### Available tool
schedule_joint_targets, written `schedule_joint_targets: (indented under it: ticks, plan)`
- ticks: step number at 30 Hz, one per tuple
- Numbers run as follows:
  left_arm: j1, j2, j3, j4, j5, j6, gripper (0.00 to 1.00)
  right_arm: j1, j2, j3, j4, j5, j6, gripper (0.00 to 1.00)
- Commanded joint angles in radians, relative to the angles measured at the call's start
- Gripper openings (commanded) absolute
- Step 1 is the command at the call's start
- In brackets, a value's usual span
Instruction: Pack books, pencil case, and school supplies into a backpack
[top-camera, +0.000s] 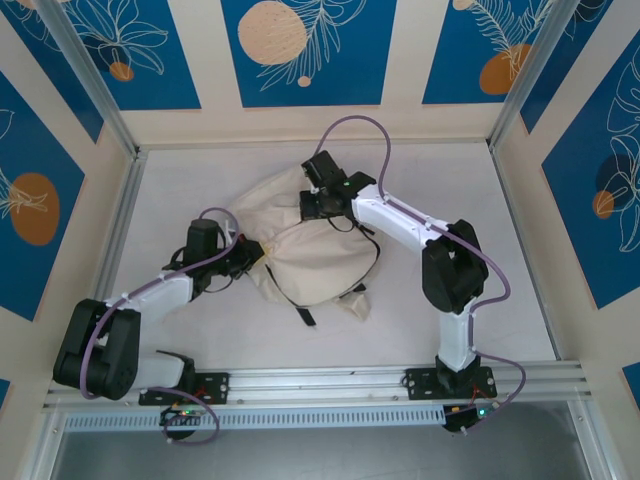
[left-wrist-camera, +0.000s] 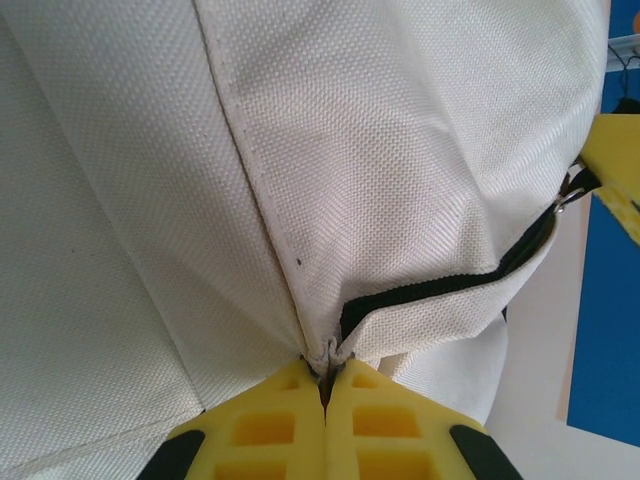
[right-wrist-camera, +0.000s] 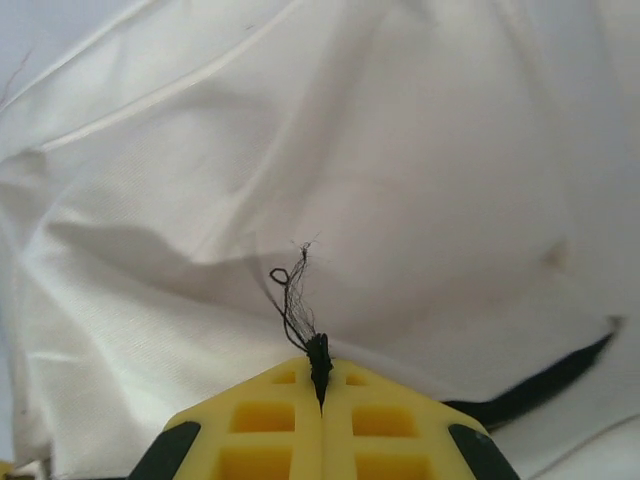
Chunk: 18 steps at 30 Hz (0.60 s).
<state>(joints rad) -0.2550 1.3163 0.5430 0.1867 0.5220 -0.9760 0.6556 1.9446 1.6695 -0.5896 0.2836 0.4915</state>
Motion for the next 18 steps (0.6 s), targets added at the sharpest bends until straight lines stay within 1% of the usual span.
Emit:
schedule_joint_targets:
  ticks: [1,14,18]
  plan:
    - [0.025,-0.012,-0.008,-0.141,-0.035,0.044,0.0,-0.059,-0.064,-0.008,0.008,0.104,-0.022,0.0]
    - [0.048,-0.008,0.005,-0.203,-0.051,0.079,0.0,-0.174,-0.034,-0.049,0.007,0.066,0.023,0.0]
    - [0.054,-0.006,0.008,-0.211,-0.051,0.085,0.0,-0.204,0.009,-0.054,0.003,0.005,0.046,0.0]
